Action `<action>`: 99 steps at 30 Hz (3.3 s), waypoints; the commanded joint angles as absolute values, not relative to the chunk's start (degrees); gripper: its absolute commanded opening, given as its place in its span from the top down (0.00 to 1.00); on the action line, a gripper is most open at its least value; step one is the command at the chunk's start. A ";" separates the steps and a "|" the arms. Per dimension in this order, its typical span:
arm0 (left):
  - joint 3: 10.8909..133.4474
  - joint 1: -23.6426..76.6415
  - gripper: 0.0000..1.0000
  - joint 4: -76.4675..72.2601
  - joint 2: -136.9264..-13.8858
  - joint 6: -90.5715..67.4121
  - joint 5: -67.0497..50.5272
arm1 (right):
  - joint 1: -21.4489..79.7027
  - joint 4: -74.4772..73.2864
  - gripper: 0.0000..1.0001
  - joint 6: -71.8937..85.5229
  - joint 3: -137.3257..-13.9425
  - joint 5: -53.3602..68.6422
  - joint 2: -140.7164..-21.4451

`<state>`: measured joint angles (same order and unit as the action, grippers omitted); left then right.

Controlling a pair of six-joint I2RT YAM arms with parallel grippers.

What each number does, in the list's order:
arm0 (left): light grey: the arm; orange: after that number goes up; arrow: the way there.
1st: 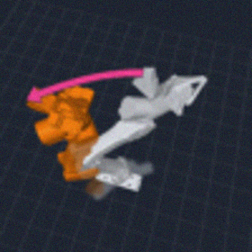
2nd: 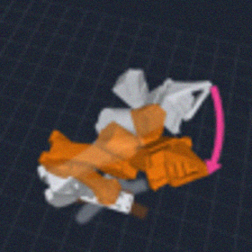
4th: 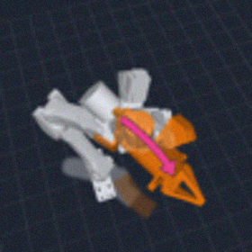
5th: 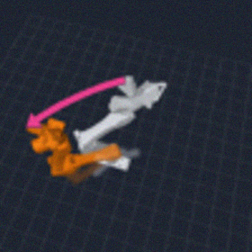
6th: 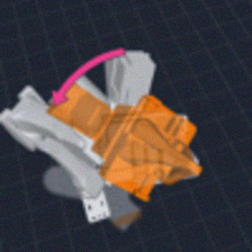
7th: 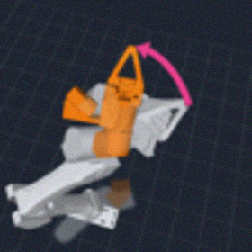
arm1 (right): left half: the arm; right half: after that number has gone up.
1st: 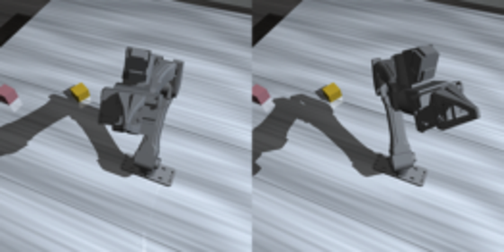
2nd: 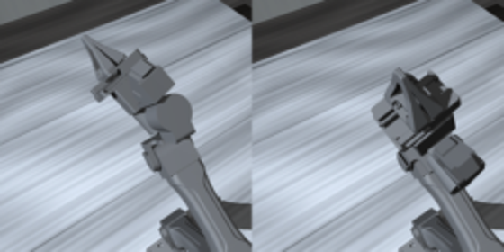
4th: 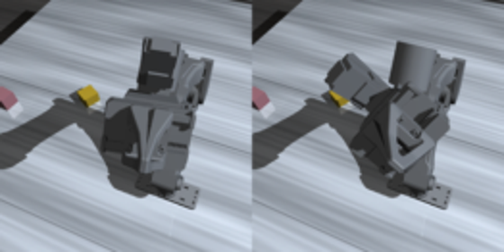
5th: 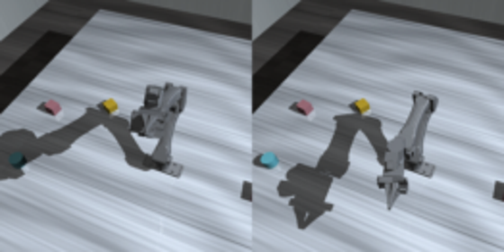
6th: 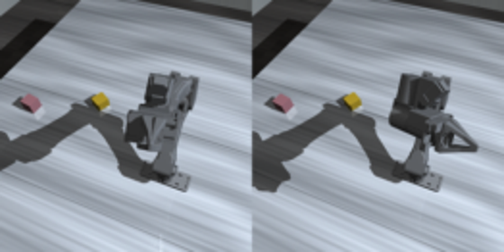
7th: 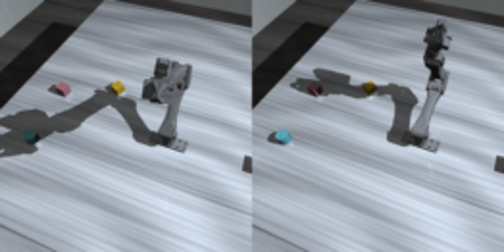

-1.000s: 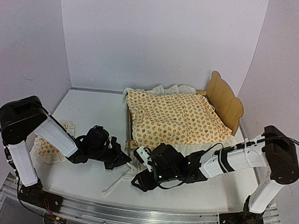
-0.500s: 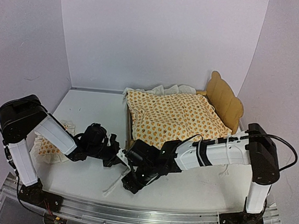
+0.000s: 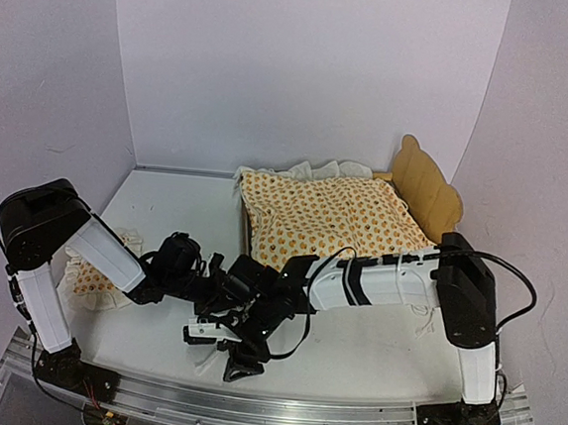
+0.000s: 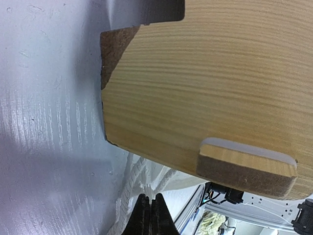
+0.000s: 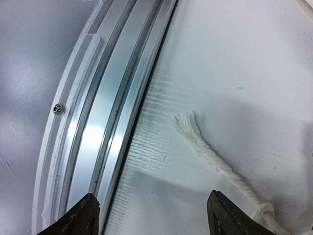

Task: Set up the pet bed

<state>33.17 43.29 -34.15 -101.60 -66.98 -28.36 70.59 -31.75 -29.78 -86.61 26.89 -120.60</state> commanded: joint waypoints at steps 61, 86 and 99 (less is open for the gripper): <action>46.39 35.29 1.00 -14.52 -68.44 -38.08 13.66 | 56.92 -29.84 1.00 -13.77 -60.46 26.15 -105.76; 50.41 27.07 1.00 -1.02 -67.33 -30.21 14.49 | 53.58 -26.13 1.00 -2.71 -57.19 24.62 -103.62; 35.68 27.16 0.13 7.40 -60.17 -32.74 4.39 | 44.92 -56.39 0.02 6.10 -70.64 -17.74 -81.08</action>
